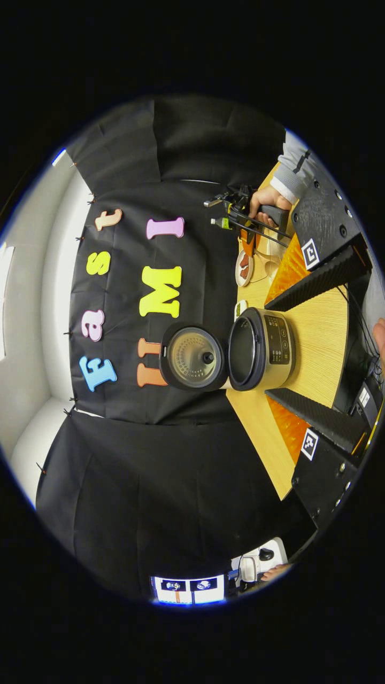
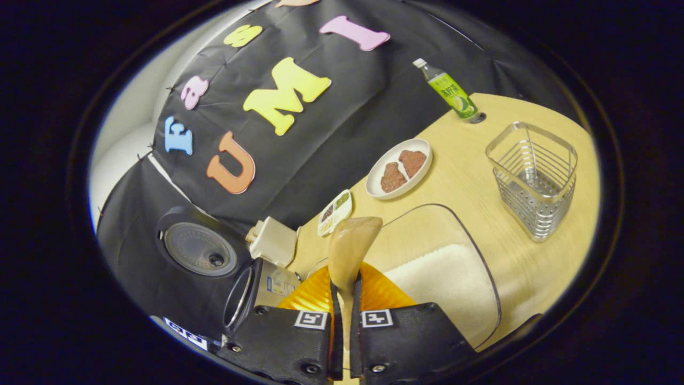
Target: Close the left gripper, press the button to open the rice cooker; take a wooden spoon from the chopstick holder with the right hand, scoop a spoonful of rice and pour it into the rice cooker, then put the wooden spoon back into the chopstick holder.
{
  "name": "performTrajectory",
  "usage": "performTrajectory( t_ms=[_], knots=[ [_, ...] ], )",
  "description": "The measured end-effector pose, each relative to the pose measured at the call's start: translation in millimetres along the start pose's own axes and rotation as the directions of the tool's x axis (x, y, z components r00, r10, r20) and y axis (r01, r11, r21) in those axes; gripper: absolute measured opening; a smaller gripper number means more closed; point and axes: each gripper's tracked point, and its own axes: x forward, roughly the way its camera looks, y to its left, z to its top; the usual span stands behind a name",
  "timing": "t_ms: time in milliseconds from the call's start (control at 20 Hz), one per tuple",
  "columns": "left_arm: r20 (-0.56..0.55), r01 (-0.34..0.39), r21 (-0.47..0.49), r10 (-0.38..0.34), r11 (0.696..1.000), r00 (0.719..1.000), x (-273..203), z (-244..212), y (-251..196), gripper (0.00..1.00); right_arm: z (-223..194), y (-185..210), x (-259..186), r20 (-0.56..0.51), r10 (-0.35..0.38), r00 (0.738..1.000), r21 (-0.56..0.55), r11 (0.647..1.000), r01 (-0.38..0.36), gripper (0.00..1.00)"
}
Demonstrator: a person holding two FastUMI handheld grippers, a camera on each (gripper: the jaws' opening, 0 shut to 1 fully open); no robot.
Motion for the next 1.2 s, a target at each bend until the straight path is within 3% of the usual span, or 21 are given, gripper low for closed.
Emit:
performTrajectory(
  t_ms=[250, 500, 750, 950, 1200],
  knots=[
    [-0.004, -0.001, 0.004, 0.001, 1.000, 1.000, -0.2, -0.4, -1.4, 0.92, 14.5, -3.4, -14.0, 0.031, 0.041, 0.999, 0.155, 0.987, -0.045, 0.10],
    [-0.016, -0.007, 0.010, 0.007, 1.000, 1.000, 1.0, -2.7, -2.9, 0.93, 46.8, -14.5, -36.2, 0.139, 0.060, 0.988, 0.247, 0.965, -0.094, 0.10],
    [-0.020, -0.003, 0.022, 0.004, 1.000, 1.000, 3.5, -1.7, -8.2, 0.92, 63.6, -22.3, -55.4, 0.181, 0.075, 0.981, 0.354, 0.925, -0.136, 0.09],
    [-0.019, 0.001, 0.030, -0.001, 1.000, 1.000, 1.6, -1.7, -8.1, 0.92, 68.4, -4.7, -70.1, 0.193, 0.124, 0.973, 0.405, 0.894, -0.194, 0.09],
    [-0.014, 0.001, 0.029, 0.000, 1.000, 1.000, 1.9, -1.0, -4.4, 0.92, 71.9, 37.6, -79.2, 0.199, 0.182, 0.963, 0.389, 0.887, -0.248, 0.09]
  ],
)
